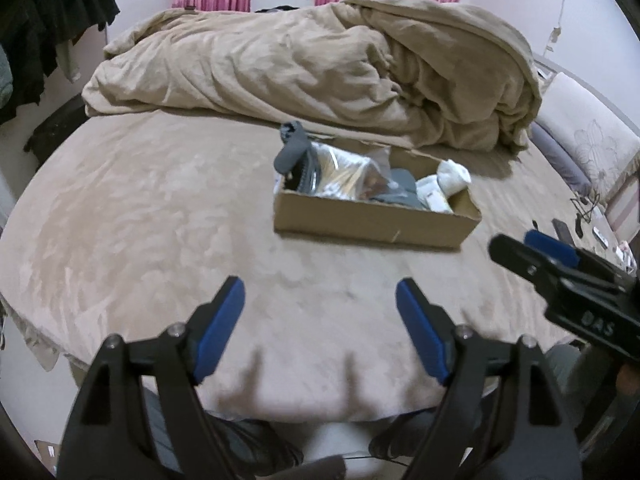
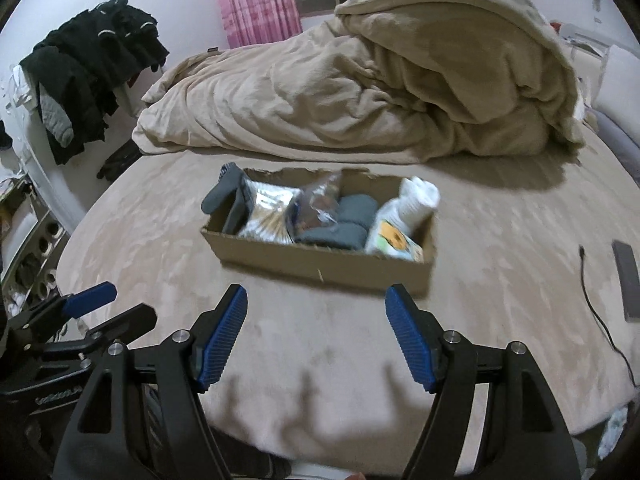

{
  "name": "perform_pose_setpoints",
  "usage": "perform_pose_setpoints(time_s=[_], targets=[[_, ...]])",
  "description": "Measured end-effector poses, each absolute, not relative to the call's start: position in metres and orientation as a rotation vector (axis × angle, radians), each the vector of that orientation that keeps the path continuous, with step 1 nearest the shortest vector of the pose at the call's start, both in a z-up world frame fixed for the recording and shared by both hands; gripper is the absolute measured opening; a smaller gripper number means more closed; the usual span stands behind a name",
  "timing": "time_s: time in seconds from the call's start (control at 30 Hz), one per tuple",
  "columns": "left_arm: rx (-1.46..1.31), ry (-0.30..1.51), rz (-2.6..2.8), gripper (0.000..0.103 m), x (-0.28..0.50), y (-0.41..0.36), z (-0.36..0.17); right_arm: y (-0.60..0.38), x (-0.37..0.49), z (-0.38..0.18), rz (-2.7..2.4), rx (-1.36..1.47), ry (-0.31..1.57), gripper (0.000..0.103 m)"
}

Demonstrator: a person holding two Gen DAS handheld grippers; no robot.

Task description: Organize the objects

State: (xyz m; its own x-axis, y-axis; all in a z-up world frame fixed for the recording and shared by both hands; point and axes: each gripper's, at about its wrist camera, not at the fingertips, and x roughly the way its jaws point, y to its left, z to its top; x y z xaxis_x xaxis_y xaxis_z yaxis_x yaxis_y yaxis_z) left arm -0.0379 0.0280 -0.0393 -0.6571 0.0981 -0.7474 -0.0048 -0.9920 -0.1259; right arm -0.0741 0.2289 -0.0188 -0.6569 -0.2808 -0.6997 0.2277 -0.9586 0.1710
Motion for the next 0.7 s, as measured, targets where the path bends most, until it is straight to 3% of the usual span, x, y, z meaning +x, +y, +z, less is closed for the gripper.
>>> perform_pose_setpoints(time_s=[0.7], targets=[[-1.200, -0.084, 2.837, 0.081, 0.004, 0.053, -0.021, 0.259, -0.012, -0.003, -2.685, 1.045, -0.103, 0.075]])
